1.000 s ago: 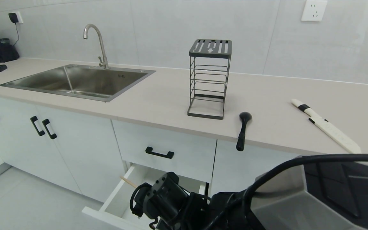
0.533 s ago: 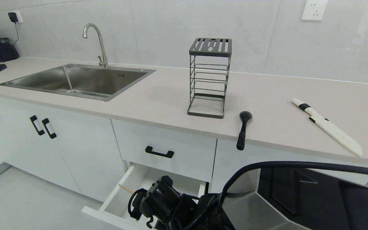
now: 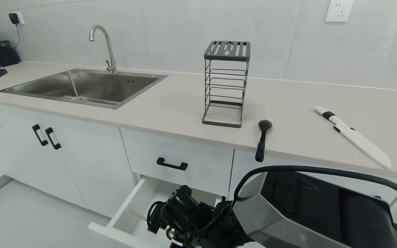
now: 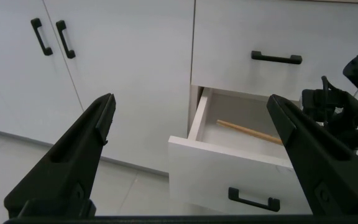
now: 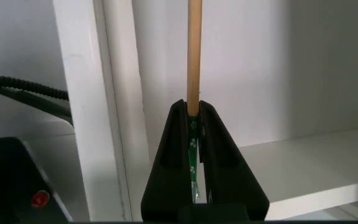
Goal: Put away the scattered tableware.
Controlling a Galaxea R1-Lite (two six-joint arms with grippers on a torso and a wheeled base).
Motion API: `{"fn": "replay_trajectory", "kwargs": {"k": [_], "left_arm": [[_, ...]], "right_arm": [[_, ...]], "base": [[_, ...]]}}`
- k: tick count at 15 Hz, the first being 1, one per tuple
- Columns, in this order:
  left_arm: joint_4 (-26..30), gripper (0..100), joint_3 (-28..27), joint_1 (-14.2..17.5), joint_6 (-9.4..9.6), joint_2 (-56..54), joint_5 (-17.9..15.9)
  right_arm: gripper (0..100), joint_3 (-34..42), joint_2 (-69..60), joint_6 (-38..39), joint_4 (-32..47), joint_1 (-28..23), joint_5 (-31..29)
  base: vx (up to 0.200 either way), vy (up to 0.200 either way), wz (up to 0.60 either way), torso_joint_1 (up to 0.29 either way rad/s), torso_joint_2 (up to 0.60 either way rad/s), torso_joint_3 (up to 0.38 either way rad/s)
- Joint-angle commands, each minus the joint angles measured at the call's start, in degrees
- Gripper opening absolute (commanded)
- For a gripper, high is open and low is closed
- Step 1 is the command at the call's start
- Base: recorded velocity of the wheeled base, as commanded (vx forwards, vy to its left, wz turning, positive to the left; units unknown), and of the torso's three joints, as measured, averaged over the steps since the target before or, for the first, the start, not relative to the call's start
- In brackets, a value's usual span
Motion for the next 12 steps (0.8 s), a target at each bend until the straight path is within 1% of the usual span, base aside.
{"fn": "replay_trajectory", "kwargs": {"k": [1,3,6,7,12], "left_arm": [[0.0,100,0.0,0.0,-0.02,0.1,0.0],[0.0,100,0.0,0.0,-0.02,0.1,0.0],[0.0,100,0.0,0.0,-0.02,0.1,0.0],[0.1,100,0.0,0.0,-0.02,0.1,0.0],[0.0,100,0.0,0.0,-0.02,0.1,0.0]], "right_arm": [[0,-0.1,1.1,0.0,0.0,-1.8,-0.2],[0,-1.1,1.2,0.0,0.3,-2.2,-0.2],[0,-2.8,1.3,-1.6,4.8,-2.1,0.1],[100,-3.3,1.3,-2.6,5.4,-2.2,0.2],[100,-3.6,1.0,-3.1,5.3,-3.2,0.1]], "base": [[0.0,0.0,0.0,0.0,0.0,0.0],[0.0,0.0,0.0,0.0,0.0,0.0],[0.0,0.0,0.0,0.0,0.0,0.0],[0.0,0.0,0.0,0.0,0.0,0.0],[0.0,0.0,0.0,0.0,0.0,0.0]]}}
